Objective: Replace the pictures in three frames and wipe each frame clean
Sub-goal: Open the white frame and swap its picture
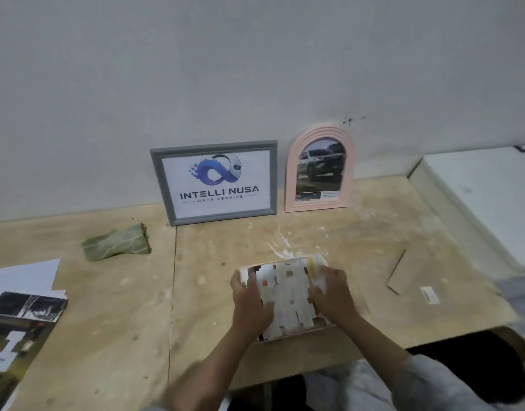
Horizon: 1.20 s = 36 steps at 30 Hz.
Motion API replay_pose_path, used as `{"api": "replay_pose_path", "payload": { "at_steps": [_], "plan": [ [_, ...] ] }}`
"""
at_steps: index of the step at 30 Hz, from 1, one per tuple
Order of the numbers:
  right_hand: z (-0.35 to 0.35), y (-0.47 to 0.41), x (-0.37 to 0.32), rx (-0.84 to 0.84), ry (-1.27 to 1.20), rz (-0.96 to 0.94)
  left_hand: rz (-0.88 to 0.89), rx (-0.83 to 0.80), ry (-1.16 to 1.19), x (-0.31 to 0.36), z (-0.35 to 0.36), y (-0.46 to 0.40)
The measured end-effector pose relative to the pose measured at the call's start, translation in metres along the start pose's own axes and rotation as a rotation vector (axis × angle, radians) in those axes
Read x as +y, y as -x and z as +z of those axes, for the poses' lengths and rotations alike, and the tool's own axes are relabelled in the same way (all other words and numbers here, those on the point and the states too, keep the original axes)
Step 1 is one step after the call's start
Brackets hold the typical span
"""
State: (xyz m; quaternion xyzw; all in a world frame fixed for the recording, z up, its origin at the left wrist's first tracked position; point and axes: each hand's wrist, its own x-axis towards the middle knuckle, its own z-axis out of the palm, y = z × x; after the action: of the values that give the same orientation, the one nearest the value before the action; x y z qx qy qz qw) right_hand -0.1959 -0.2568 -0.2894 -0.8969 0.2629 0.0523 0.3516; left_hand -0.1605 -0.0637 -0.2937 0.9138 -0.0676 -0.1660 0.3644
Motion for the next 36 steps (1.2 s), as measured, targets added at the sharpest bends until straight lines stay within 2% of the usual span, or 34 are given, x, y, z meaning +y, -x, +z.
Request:
{"api": "replay_pose_path", "payload": {
  "at_steps": [3,7,13,16,22,28,32,36],
  "plan": [
    [0.006,-0.003,0.005,-0.013,0.12,-0.021,0.068,-0.03,-0.201,0.003,0.003,-0.002],
    [0.019,0.002,0.01,-0.028,0.377,-0.152,-0.005,-0.255,-0.484,-0.003,0.009,-0.001],
    [0.025,0.008,0.016,-0.084,0.52,-0.129,0.051,-0.279,-0.555,-0.011,0.008,-0.003],
    [0.023,0.007,0.019,-0.071,0.541,-0.196,0.055,-0.231,-0.529,-0.012,0.007,-0.002],
    [-0.001,0.001,0.026,0.0,0.392,-0.291,0.024,-0.047,-0.413,0.011,0.019,0.006],
    [-0.048,-0.025,0.068,-0.009,0.383,-0.315,0.066,-0.005,-0.169,0.077,0.066,0.015],
    [-0.102,-0.045,0.122,0.041,0.385,-0.234,-0.005,-0.008,0.032,0.138,0.119,0.015],
    [-0.143,-0.058,0.168,0.067,0.432,-0.099,-0.096,-0.019,0.069,0.172,0.159,0.01]
  ]
}}
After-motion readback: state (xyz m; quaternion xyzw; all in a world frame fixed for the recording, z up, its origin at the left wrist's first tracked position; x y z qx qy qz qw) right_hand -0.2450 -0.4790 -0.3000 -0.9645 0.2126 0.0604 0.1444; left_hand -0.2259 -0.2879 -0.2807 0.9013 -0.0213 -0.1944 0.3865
